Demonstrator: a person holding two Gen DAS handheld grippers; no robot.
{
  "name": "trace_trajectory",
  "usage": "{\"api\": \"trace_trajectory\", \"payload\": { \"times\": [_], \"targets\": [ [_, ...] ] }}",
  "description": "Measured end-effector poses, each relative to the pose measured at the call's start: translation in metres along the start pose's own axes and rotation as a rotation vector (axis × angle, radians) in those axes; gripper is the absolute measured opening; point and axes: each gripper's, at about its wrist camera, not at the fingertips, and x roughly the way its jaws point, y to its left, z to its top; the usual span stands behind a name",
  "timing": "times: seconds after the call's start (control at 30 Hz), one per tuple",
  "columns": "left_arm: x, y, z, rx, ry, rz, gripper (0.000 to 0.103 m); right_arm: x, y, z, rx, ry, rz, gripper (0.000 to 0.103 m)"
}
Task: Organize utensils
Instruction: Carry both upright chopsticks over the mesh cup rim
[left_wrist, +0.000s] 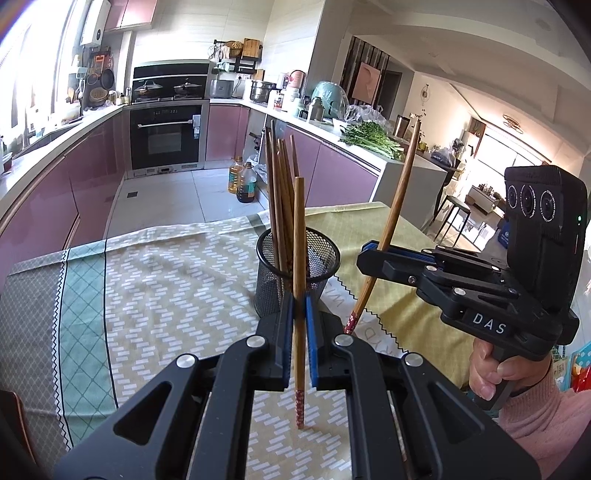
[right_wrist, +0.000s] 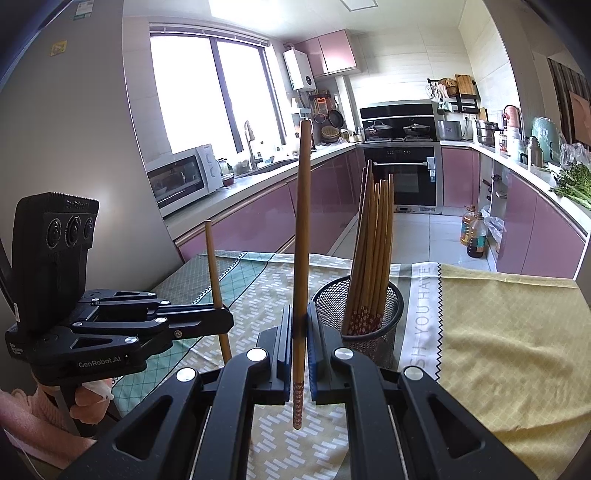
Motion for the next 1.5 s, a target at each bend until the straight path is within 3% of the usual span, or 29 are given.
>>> {"api": "trace_trajectory", "payload": {
  "times": [1.5],
  "targets": [
    [-0.016, -0.018, 0.038, 0.074, -0.077, 0.001, 0.007, -0.009, -0.002, 0.028, -0.033, -0.078, -0.001, 0.006]
  ]
}}
